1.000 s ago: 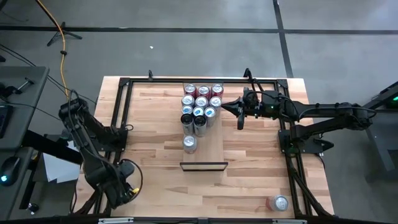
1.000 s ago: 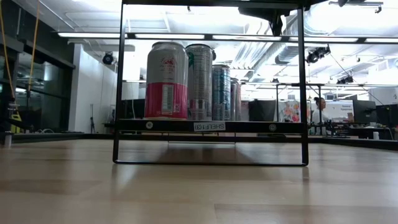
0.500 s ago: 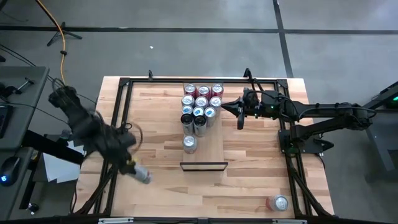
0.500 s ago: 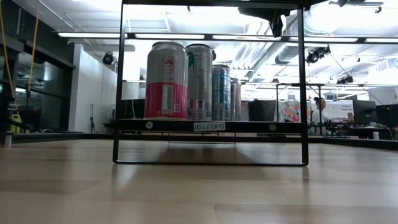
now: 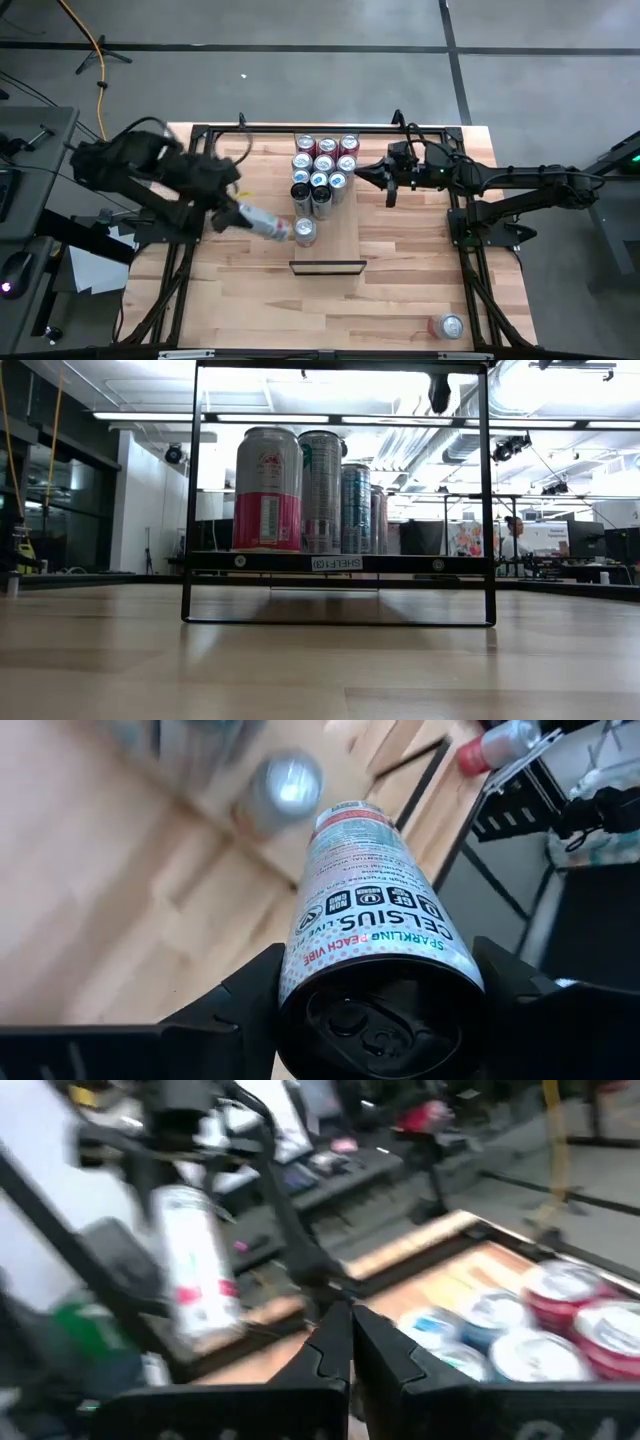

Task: Place canned beverage on shelf
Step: Put the white pink soda can on the shelf aligned with the other white pink soda cans

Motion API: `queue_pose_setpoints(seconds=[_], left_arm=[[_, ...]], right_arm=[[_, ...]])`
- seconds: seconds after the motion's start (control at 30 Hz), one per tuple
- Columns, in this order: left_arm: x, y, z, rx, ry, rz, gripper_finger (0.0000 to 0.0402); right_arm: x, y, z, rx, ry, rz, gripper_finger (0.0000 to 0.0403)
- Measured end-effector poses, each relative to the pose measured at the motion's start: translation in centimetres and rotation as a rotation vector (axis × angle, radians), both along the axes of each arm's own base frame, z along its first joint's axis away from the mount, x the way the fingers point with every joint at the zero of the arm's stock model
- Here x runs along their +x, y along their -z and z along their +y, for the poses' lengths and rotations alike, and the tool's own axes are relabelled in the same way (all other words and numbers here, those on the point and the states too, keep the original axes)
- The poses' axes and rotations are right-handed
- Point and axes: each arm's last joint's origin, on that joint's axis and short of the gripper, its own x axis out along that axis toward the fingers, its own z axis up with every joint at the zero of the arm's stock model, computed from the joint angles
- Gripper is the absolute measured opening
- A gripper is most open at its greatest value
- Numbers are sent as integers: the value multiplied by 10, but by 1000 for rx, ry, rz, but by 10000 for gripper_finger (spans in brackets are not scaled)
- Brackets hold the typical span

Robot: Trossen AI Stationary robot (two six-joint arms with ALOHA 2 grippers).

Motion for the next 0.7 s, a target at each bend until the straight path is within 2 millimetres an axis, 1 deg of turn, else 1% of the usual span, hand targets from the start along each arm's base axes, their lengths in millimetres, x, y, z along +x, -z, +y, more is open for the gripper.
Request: queue_pose_setpoints(seconds=[0.1,0.17,0.27,0.37,0.47,0.6,0.7], left_arm=[[24,-6,10,108,73,-27,183],[40,-10,18,175,114,-43,183],[63,-17,30,268,172,-67,183],[82,-22,42,338,211,-81,183],[96,-24,50,386,239,-88,183],[107,-25,57,423,262,-88,183],[111,-23,64,445,208,-77,183]], right_arm=[[1,-7,4,32,-57,-73,1],[1,-17,9,26,-79,-91,9],[4,-38,18,-32,-102,-103,42],[12,-57,27,-96,-98,-51,100],[20,-74,32,-146,-79,40,176],[32,-86,33,-197,-22,194,276],[42,-93,32,-261,-19,286,328]])
